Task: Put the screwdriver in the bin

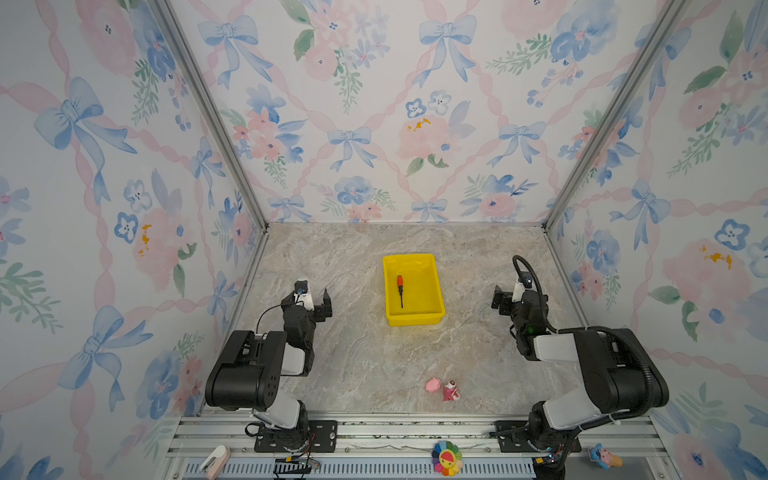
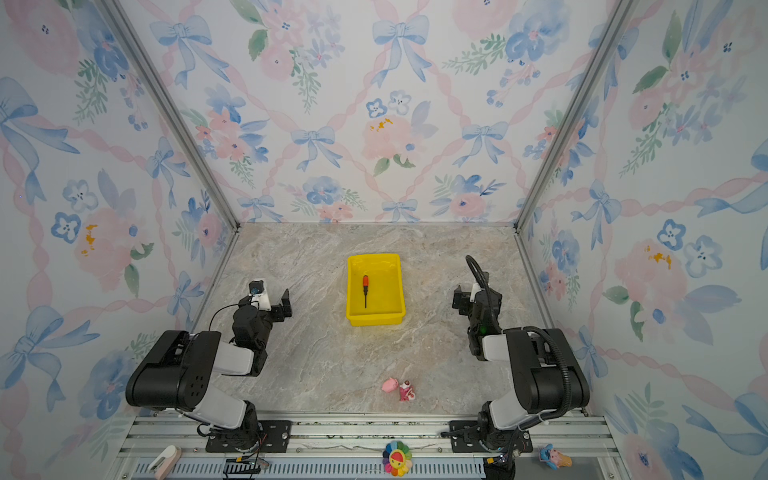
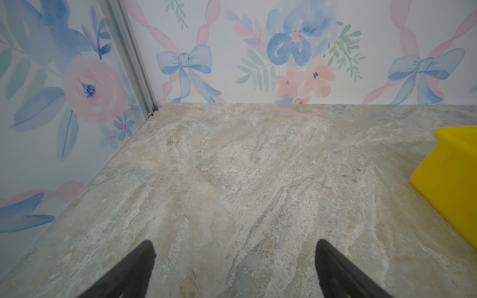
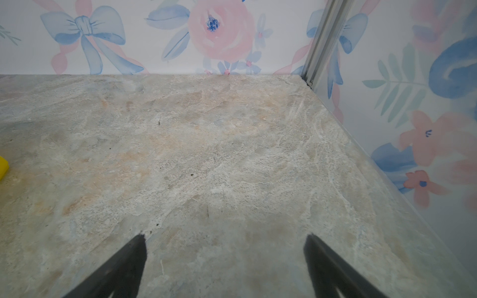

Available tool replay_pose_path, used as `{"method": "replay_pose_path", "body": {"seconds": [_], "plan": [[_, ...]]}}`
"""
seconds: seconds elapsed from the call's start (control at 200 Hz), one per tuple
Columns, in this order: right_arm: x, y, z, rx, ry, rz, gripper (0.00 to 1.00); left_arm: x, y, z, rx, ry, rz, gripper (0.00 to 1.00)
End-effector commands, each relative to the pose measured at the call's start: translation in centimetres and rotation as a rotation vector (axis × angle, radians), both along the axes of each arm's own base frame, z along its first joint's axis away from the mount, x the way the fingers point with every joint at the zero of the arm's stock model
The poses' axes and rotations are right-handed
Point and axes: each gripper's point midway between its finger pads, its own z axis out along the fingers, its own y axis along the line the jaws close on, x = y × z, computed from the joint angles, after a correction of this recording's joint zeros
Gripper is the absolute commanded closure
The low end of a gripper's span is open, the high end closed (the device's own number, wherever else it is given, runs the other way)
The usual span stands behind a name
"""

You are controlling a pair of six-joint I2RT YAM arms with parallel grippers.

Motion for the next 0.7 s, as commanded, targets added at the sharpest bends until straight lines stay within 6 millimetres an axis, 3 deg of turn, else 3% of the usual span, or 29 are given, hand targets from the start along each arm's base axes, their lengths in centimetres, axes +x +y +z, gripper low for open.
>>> {"method": "replay_pose_path", "body": {"seconds": [0.0,0.695], "plan": [[0.50,0.31,0.52,-0.005,-0.016,0.018,0.03,0.39,0.17,0.33,-0.004,-0.015,0.009,0.02],[0.47,0.35,0.46,-0.004,-0.015,0.019,0.03,0.58,-0.55,0.33,0.020,-0.012,-0.019,0.03]]}}
